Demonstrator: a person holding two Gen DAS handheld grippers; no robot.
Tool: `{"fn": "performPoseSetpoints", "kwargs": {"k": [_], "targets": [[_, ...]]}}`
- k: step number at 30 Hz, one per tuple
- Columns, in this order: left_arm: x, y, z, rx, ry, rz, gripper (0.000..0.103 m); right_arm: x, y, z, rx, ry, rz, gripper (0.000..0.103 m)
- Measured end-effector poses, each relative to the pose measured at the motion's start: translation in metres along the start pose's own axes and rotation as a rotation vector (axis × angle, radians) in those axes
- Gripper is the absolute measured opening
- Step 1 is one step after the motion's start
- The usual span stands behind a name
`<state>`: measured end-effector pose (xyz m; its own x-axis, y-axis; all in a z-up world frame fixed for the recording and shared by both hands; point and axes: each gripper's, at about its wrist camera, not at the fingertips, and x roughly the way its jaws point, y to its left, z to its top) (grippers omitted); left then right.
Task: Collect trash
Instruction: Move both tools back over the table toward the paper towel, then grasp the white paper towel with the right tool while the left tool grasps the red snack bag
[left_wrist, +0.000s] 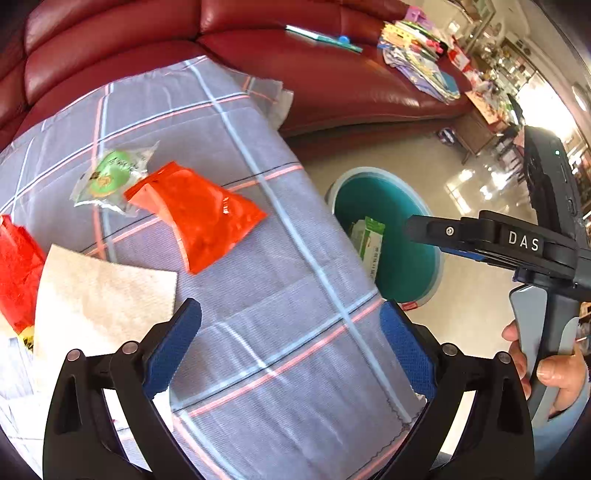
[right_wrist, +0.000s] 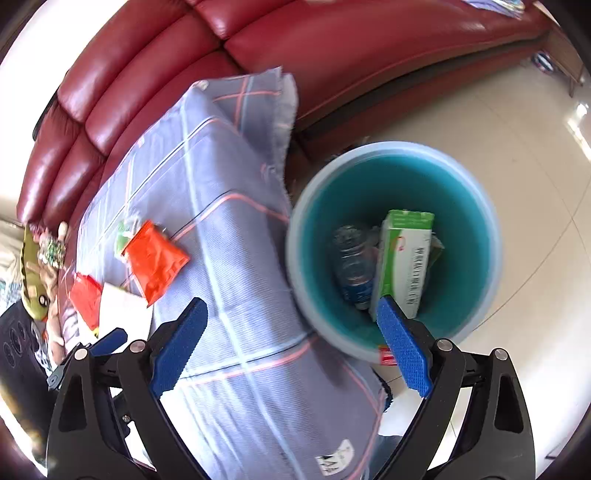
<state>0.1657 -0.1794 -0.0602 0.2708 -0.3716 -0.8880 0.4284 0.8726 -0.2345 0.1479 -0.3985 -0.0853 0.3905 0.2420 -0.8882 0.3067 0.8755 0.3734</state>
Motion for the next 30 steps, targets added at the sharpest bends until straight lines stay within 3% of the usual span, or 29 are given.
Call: {"fn": "performPoseSetpoints", "kwargs": {"k": [15, 22, 30], "targets": [[-0.062, 0.133, -0.07, -0.232, -0.068, 0.099, 0.097, 0.031, 0.131, -0.036, -0.259, 0.044, 0.035, 0.089], [-0.073, 0.187, -0.094, -0.339, -0.083, 0.1, 0.097, 0.054, 0.189, -0.057, -0.408, 0.08, 0.044, 0.089], [-0.078, 0.235, -0.116, -0.441, -0.086, 0.106, 0.097, 0.091, 0.235, -0.079, -0.573, 0.112, -0.012, 0.089]]}}
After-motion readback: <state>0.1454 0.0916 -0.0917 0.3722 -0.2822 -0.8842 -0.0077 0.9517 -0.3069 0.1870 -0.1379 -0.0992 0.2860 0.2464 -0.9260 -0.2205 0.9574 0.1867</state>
